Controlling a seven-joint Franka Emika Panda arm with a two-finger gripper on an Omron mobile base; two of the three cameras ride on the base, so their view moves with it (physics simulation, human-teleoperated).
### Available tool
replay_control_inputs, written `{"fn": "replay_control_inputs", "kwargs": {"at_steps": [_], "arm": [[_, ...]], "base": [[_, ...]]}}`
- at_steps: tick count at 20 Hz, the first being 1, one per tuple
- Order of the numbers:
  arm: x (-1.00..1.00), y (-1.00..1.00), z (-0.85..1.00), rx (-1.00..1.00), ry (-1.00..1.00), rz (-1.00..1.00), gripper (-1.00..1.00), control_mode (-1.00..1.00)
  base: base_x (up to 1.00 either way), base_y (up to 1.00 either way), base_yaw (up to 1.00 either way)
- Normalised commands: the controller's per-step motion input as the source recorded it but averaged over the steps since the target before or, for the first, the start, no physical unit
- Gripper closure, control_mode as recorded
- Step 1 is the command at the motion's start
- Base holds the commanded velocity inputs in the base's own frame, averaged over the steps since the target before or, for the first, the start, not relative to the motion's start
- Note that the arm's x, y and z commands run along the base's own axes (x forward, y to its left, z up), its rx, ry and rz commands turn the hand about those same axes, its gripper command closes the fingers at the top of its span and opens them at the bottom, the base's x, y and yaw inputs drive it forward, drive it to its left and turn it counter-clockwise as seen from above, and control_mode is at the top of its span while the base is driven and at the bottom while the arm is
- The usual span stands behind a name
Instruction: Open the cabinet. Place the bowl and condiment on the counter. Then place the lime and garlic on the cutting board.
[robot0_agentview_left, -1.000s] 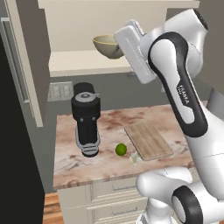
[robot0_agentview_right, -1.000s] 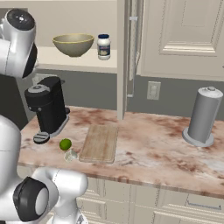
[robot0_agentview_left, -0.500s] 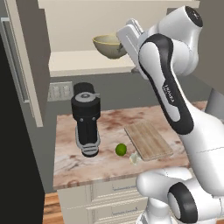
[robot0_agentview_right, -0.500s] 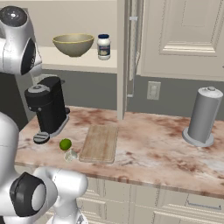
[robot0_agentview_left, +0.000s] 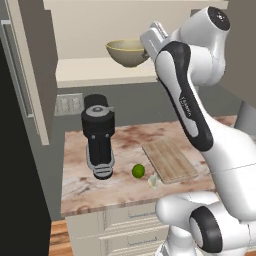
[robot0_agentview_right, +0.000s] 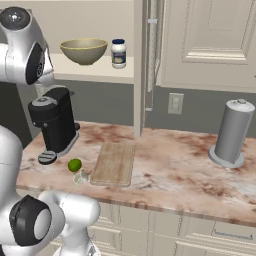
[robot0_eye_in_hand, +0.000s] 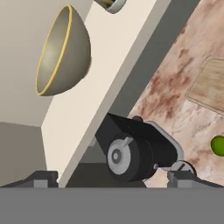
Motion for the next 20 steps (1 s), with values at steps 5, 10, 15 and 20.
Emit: {"fn": "replay_control_inputs", "kwargs": {"at_steps": [5, 10, 15, 20], "arm": [[0.14, -0.25, -0.1, 0.0, -0.04, -0.11, -1.0, -1.0], [0.24, -0.12, 0.01, 0.0, 0.0, -0.1, -1.0, -1.0], [0.18, -0.05, 0.09, 0.0, 0.0, -0.04, -1.0, -1.0], [0.13, -0.06, 0.09, 0.01, 0.0, 0.0, -1.0, -1.0]], "base": [[0.0, 0.0, 0.0], [0.0, 0.0, 0.0], [0.0, 0.0, 0.0], [0.0, 0.0, 0.0]]}}
